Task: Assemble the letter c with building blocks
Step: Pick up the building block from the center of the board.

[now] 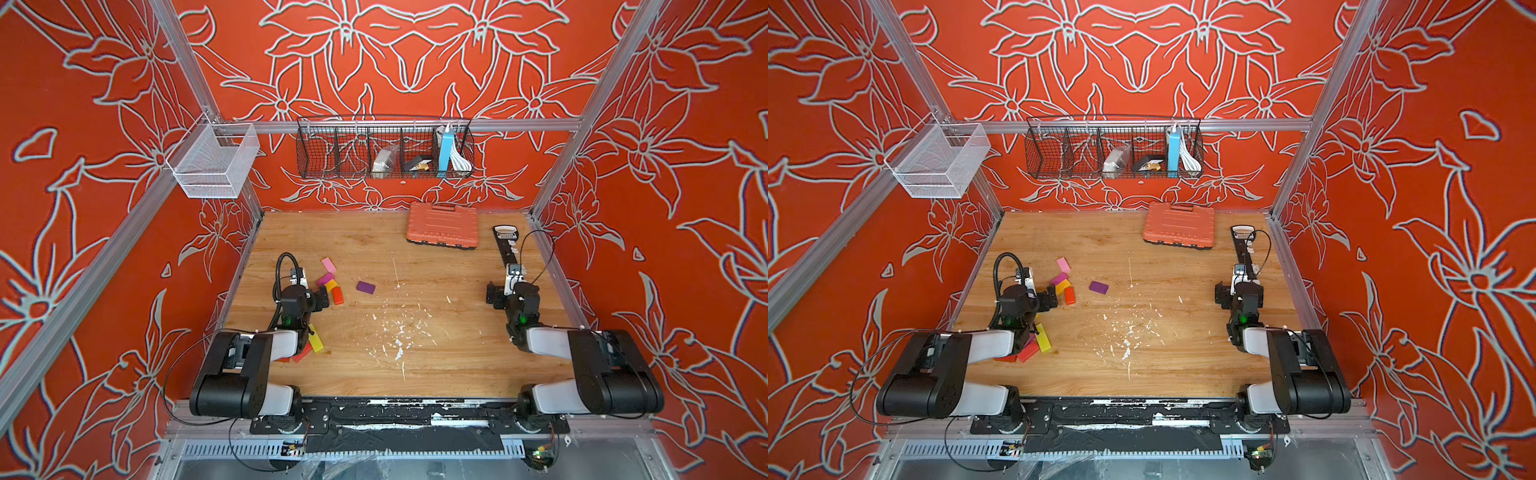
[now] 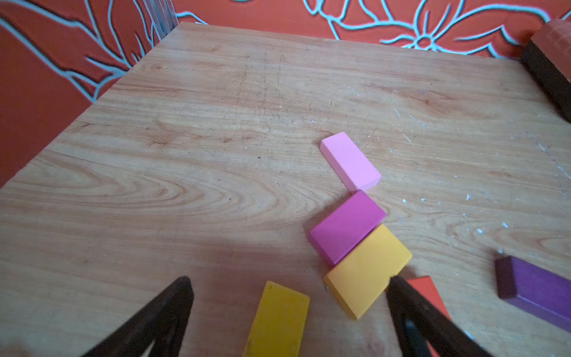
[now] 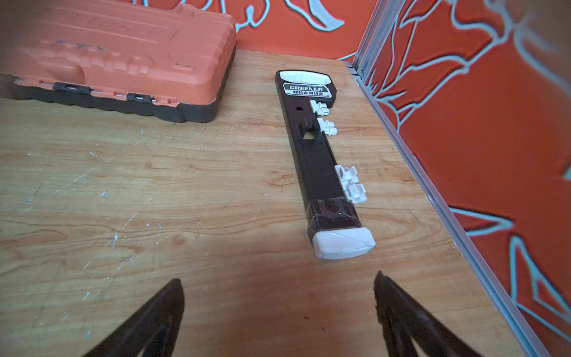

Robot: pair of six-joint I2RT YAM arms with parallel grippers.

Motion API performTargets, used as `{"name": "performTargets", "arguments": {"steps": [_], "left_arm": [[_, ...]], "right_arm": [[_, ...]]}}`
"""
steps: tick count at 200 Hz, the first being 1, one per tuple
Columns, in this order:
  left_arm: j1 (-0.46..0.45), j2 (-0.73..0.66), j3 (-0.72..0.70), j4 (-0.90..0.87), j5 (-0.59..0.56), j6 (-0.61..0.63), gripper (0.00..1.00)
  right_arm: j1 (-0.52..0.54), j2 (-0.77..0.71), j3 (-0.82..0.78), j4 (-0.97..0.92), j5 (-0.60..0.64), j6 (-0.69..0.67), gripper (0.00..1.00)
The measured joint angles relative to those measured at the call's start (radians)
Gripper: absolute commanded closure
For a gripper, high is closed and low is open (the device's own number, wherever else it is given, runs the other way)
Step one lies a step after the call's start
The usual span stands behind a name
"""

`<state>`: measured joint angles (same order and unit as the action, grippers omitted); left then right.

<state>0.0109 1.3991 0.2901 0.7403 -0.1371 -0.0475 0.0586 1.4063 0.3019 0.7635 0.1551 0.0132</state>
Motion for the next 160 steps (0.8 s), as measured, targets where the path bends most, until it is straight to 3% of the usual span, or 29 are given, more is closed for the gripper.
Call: {"name": "performTargets", "arguments": {"steps": [160], "left_arm": [[-0.004,0.003,0.002,0.01,0.0,0.003,0.02]], "right_arm": [[0.0,0.0,0.0,0.008,0.0,-0.005,0.02]]}}
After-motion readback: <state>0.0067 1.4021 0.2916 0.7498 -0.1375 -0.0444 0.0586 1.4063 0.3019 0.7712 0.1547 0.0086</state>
